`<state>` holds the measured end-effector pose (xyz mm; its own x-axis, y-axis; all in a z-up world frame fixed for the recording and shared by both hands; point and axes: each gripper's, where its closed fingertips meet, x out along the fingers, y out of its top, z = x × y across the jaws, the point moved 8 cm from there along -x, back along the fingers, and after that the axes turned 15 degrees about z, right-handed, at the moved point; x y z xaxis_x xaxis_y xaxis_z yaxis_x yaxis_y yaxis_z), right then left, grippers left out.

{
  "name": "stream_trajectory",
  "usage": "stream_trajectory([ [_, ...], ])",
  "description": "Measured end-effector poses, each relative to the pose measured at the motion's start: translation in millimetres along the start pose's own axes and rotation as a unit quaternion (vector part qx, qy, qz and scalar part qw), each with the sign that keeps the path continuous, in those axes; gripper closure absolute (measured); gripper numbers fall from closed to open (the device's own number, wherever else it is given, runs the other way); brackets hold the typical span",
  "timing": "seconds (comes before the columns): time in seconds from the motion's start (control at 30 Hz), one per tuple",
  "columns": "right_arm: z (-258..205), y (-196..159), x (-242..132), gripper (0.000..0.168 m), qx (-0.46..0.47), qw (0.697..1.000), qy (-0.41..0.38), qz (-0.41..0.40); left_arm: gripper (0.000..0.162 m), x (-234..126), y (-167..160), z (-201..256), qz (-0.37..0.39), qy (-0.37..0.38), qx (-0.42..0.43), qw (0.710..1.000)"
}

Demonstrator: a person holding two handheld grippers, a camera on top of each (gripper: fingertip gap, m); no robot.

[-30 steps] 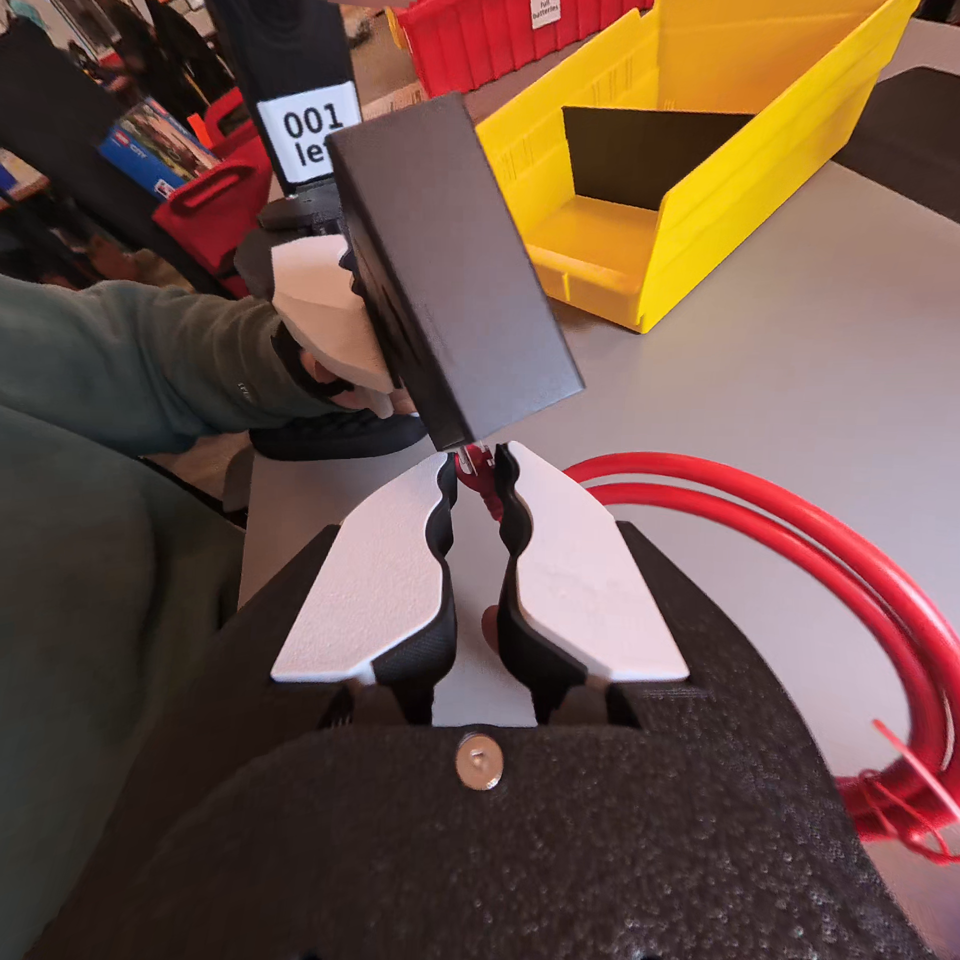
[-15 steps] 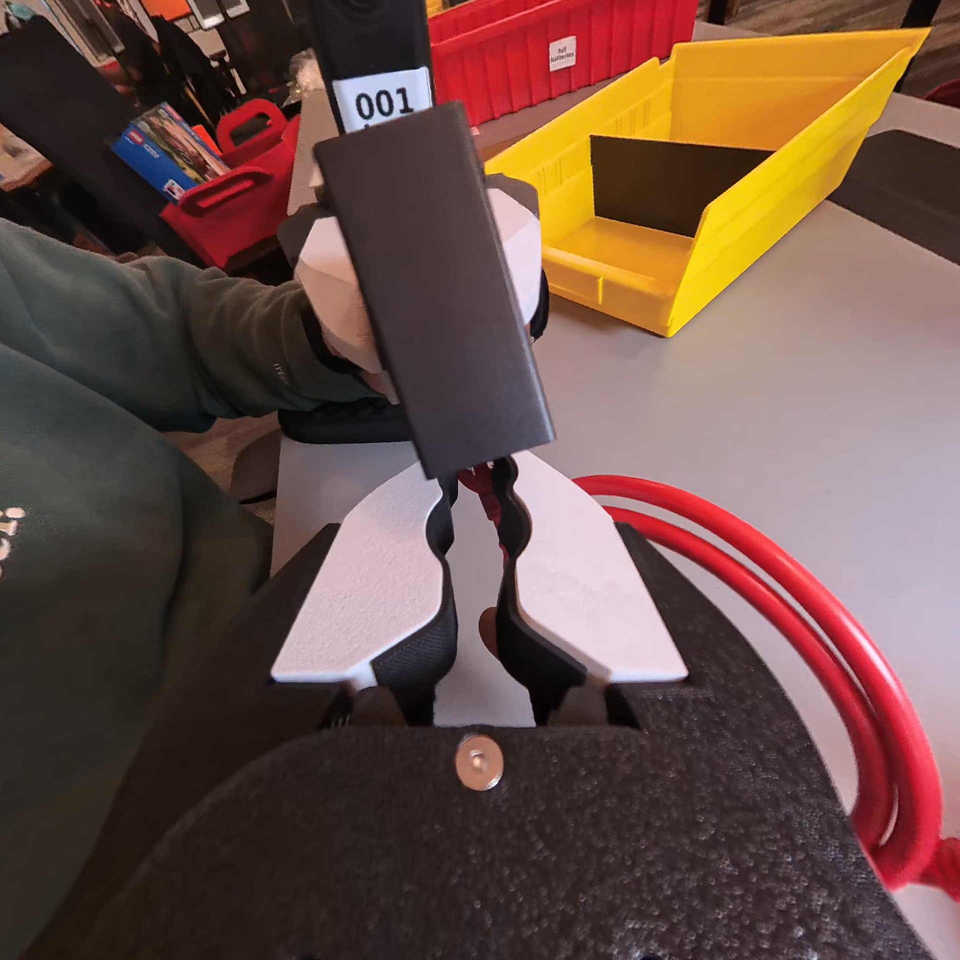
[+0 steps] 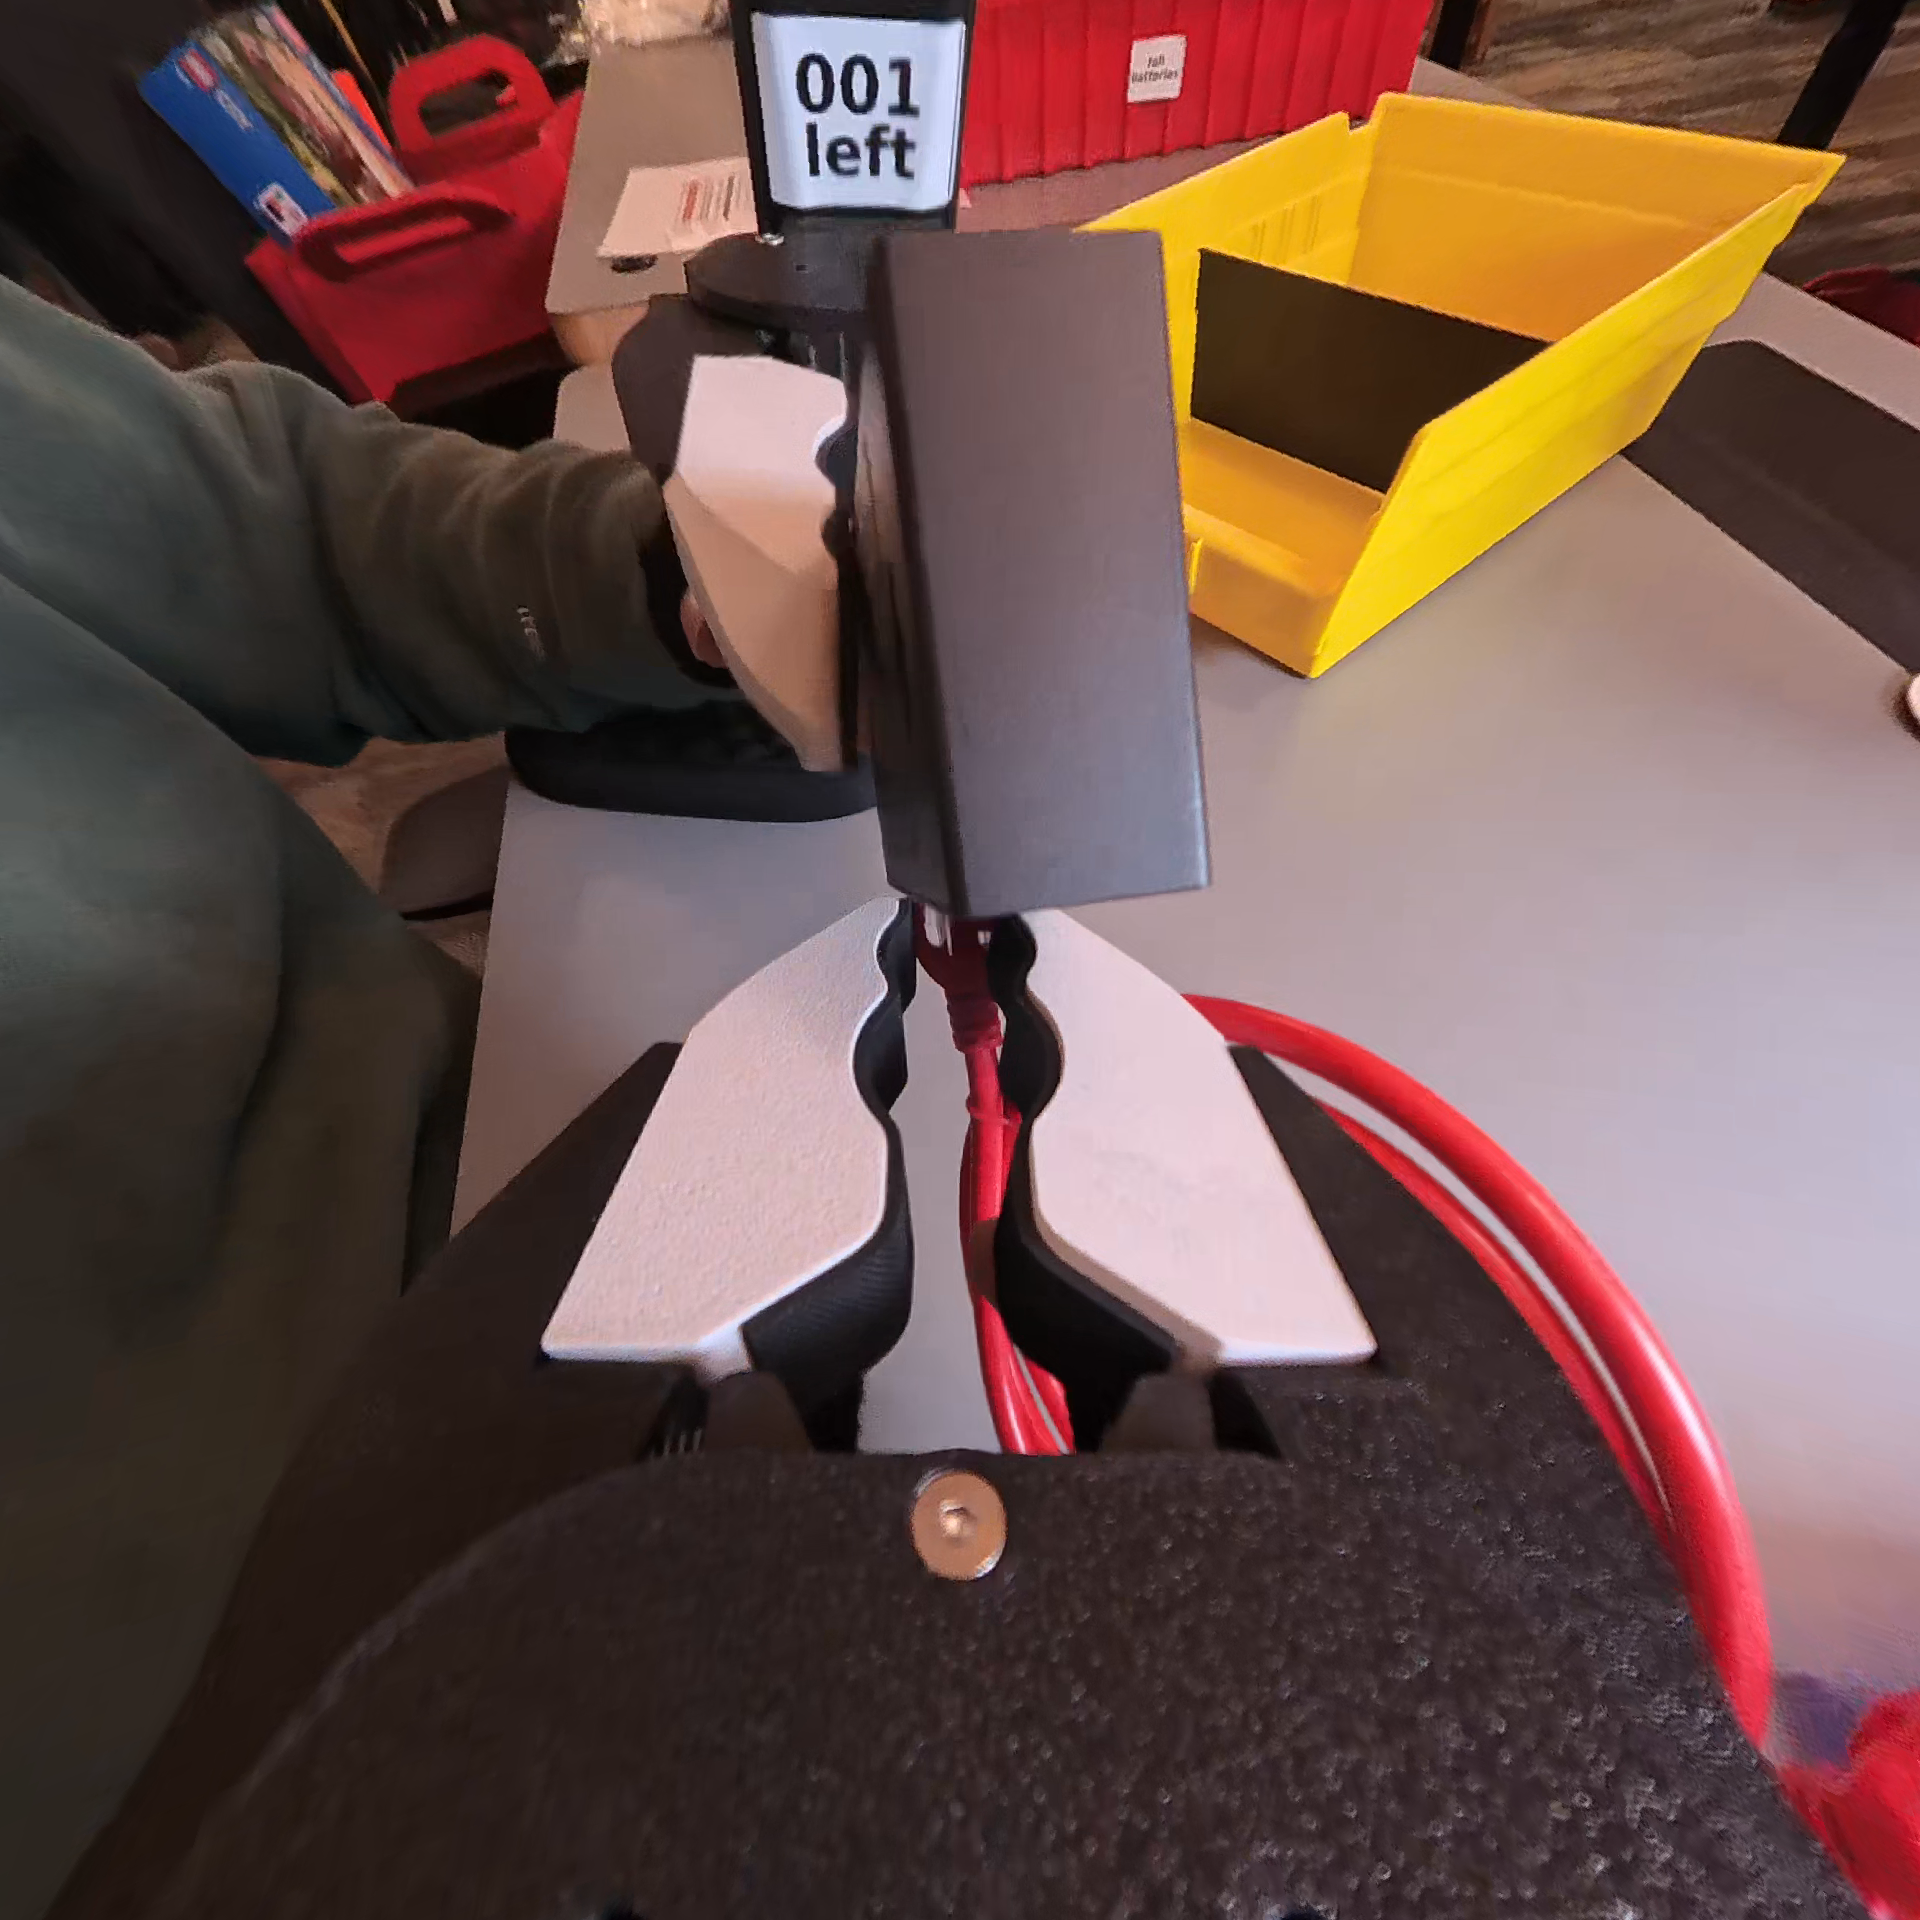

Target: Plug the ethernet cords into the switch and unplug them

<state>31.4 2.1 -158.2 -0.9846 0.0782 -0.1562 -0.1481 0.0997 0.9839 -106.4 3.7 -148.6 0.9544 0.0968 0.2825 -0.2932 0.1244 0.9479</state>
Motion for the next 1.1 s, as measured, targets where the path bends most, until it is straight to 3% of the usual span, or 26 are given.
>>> stream_trajectory([
  [0.1, 1, 8, -3, 0.154, 0.001, 1.0, 0.002, 0.001, 0.133, 2, -9, 2, -0.065, 0.008, 0.037, 0.997],
  [0.33, 11, 2, -2, 0.155, 0.118, 0.991, 0.029, 0.059, 0.134, 3, -6, 6, -0.031, 0.036, 0.07, 0.996],
  [0.47, 11, -1, -5, 0.155, 0.172, 0.981, 0.028, 0.09, 0.133, 6, -3, 4, 0.019, 0.034, 0.04, 0.998],
  [0.53, 24, -16, -15, 0.155, 0.172, 0.982, -0.032, 0.068, 0.133, -9, 33, 7, 0.151, -0.002, -0.018, 0.988],
  [0.57, 21, -19, -20, 0.155, 0.199, 0.976, -0.017, 0.088, 0.133, -15, 43, 6, 0.16, 0.013, 0.011, 0.987],
  [0.6, 10, -16, -21, 0.154, 0.16, 0.984, -0.014, 0.084, 0.133, -17, 43, 4, 0.133, 0.037, 0.045, 0.989],
  [0.7, -1, 27, -38, 0.154, 0.039, 0.995, -0.025, 0.092, 0.133, -27, 33, -17, 0.119, 0.072, -0.014, 0.99],
  [0.8, 30, 69, -77, 0.154, -0.022, 0.994, -0.083, 0.06, 0.133, -37, 33, -30, 0.146, 0.078, -0.056, 0.985],
  [0.9, 89, 85, -111, 0.153, -0.031, 0.984, -0.173, -0.036, 0.133, -40, 26, -37, 0.153, 0.094, -0.077, 0.981],
  [1.0, 153, 72, -133, 0.153, 0.008, 0.966, -0.242, -0.093, 0.134, -40, 15, -43, 0.141, 0.108, -0.104, 0.979],
  [1.1, 202, 38, -149, 0.151, 0.081, 0.945, -0.291, -0.125, 0.134, -42, 6, -48, 0.127, 0.119, -0.111, 0.978],
])
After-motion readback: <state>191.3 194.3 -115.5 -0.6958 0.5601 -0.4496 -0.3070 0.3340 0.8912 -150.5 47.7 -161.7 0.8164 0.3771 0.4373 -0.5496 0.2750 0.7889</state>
